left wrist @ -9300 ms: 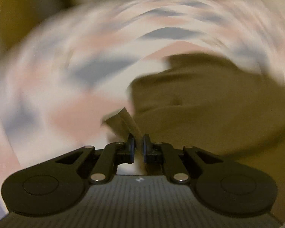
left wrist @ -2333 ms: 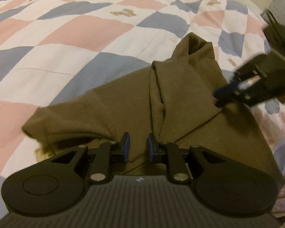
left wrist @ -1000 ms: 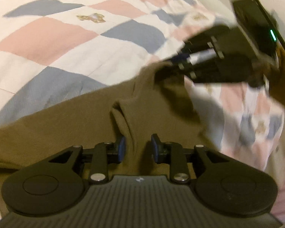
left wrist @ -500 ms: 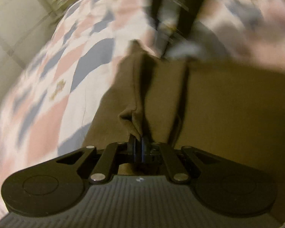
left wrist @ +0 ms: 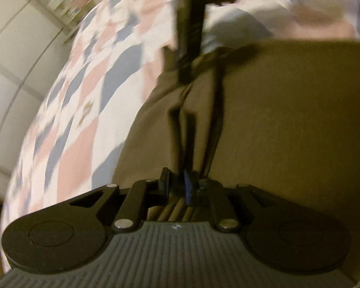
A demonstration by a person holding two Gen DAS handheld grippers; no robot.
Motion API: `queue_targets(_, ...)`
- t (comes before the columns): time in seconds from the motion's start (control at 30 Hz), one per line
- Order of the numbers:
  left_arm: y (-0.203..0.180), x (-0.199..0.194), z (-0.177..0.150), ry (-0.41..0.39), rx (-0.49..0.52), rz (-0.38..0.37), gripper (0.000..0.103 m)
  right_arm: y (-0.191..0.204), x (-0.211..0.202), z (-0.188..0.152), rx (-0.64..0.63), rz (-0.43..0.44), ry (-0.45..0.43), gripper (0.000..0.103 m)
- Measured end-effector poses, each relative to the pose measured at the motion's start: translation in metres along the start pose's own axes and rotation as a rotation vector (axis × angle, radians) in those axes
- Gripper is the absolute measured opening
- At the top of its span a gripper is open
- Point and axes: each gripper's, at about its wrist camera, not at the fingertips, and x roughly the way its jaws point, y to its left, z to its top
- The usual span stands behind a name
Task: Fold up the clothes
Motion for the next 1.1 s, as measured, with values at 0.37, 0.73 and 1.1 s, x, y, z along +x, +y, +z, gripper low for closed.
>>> queue_targets(0.37, 0.068, 0.018, -0.046, 0.123, -0.407, 0.060, 0.019, 0.052, 0.012, 0.010, -0.056, 0.111, -0.106, 0.057)
queue_targets(0.73, 0.091, -0.013, -0.068, 0.067, -0.649, 0.213, 0.032, 0.037, -0.023, 0.003, -0.007, -0.022, -0.224, 0.074)
queue_targets(1.1, 0.106, -0.028, -0.096, 0.126, -0.938, 0.179, 0.029, 0.016, -0.030, -0.021, 0.106, -0.001, -0.197, 0.068)
